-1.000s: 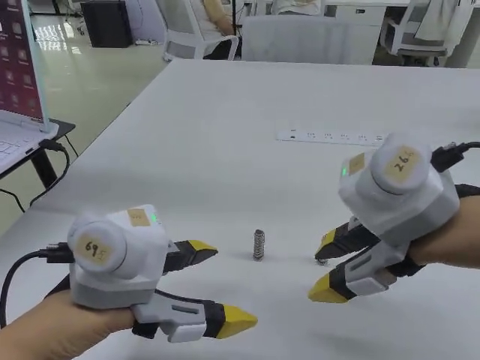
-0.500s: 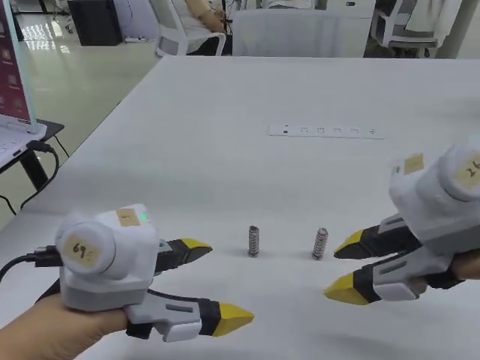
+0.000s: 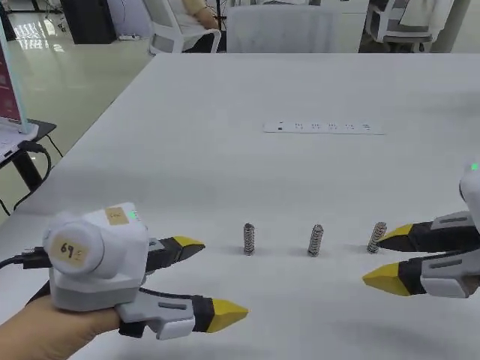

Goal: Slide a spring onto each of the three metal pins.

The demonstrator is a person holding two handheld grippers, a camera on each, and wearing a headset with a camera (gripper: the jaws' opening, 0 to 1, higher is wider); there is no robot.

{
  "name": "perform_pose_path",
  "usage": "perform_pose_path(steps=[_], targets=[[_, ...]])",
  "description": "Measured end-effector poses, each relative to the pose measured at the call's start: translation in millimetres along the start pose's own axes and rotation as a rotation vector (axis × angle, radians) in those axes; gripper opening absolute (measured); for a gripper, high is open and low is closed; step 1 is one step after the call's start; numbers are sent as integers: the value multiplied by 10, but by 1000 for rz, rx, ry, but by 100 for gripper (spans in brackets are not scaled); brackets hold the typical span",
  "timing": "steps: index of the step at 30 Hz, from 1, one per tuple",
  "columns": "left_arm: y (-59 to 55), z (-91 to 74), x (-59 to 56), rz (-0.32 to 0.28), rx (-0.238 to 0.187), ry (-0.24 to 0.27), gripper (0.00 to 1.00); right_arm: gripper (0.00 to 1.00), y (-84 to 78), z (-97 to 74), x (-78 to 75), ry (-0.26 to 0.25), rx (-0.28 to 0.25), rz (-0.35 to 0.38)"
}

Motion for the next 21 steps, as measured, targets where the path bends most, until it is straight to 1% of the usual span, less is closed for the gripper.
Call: perform_pose_path(steps=[1, 5, 7, 11, 13, 17, 20, 21], targets=[[0, 0, 1, -1, 0, 1, 63, 37, -33, -21, -21, -12, -16, 12], [0, -6, 7, -4, -2, 5, 63, 43, -167, -70, -75, -37, -19, 41], [0, -8, 9, -6, -3, 6, 63, 43, -226, -105, -100, -55, -29, 55], [2, -13, 15, -7, -5, 6, 63, 48, -309, -175, -155, -85, -67, 90], [4, -16, 19, -7, -7, 8, 63, 50, -339, -198, -170, -90, -84, 103], [10, -20, 23, -8, -10, 12, 64, 54, -407, -252, -175, -103, -110, 98], [9, -27, 33, -7, -13, 14, 64, 56, -450, -277, -171, -96, -132, 98], [10, -33, 45, -5, -14, 17, 64, 56, -465, -285, -172, -99, -143, 87]])
Point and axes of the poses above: the centre of the closed fingertips' face, and the gripper's own axes: z roughly forward along the fingers, x roughly to its left, y roughly out of its top, the point moved 10 cm from there along -z, roughly backward along the fingers, and after that the axes turned 2 degrees about -x, right-handed, at the moved point
